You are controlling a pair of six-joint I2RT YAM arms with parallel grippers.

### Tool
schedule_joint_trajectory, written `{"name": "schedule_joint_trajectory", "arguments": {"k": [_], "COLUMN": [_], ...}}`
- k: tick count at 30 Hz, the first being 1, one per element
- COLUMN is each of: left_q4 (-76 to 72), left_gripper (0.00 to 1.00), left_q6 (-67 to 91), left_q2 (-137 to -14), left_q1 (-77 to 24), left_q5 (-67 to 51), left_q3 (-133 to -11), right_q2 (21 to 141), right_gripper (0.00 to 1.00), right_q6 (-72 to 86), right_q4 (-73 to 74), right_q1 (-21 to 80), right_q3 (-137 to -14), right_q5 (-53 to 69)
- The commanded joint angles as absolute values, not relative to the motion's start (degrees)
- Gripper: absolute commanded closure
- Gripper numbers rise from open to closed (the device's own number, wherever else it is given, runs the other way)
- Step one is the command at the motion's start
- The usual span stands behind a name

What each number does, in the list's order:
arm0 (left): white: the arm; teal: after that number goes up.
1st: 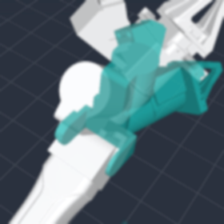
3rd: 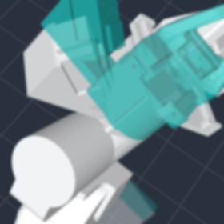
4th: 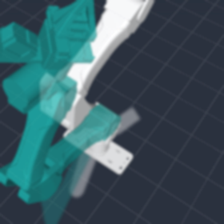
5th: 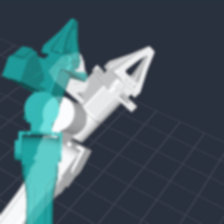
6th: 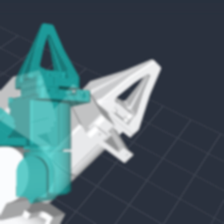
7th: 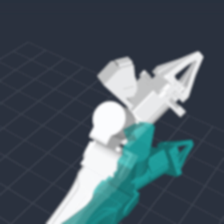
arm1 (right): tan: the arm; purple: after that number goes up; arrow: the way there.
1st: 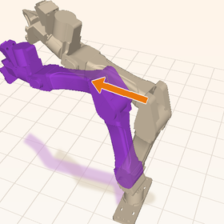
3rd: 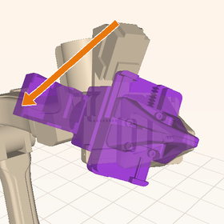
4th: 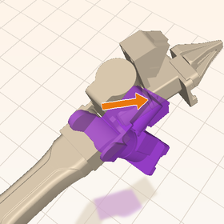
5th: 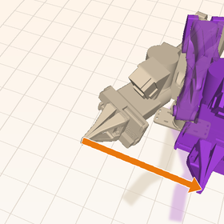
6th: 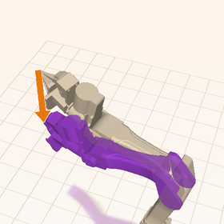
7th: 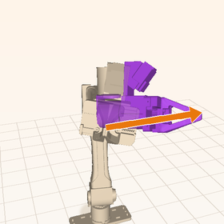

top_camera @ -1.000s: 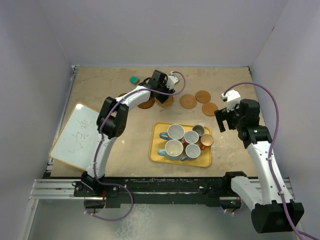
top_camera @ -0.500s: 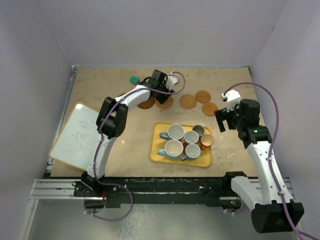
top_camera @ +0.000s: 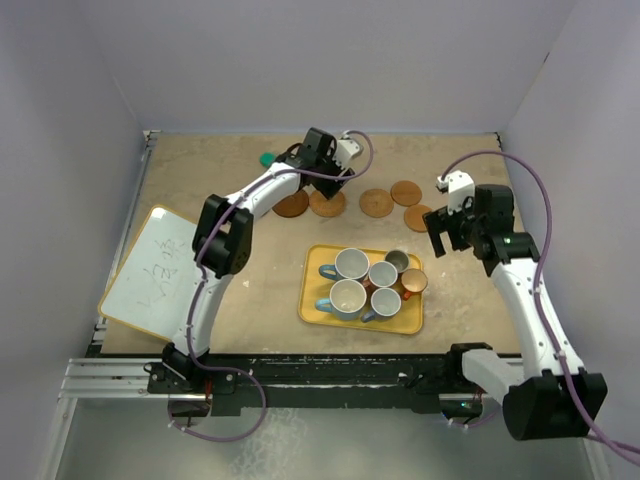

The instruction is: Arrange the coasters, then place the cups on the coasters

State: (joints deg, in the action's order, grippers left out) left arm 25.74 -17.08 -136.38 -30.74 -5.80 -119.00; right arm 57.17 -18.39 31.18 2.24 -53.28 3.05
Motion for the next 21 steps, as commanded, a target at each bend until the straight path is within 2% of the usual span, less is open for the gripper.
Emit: {"name": "schedule_joint_trajectory", "arguments": {"k": [1, 9, 13, 21], "left_q4": [22.48, 16.37, 16.65, 20.81], "left_gripper": [0.31, 0.27, 0.2, 0.04], "left_q6": [-15.27, -14.94, -15.05, -17.65], "left_q2": [-127.19, -108.13, -100.13, -88.17], "left_q1": [-29.64, -25.66, -23.29, -21.12], "left_q5": [-9.24, -8.89, -8.76, -6.65], "left_q3": [-114.34, -95.08, -88.26, -79.35], "right_q2": [64.65, 81.63, 90.36, 108.13], "right_gripper": [0.0, 0.0, 0.0, 0.02], "right_q6": [-17.4, -16.72, -17.74, -17.64], "right_q4": [32.22, 27.62, 24.66, 24.91], "right_q1": [3.55, 10.96, 15.22, 16.96], "right_q3": [-61.97, -73.59, -79.48, -92.14], "right_q5": [7.28, 1.44, -3.11, -6.89]}}
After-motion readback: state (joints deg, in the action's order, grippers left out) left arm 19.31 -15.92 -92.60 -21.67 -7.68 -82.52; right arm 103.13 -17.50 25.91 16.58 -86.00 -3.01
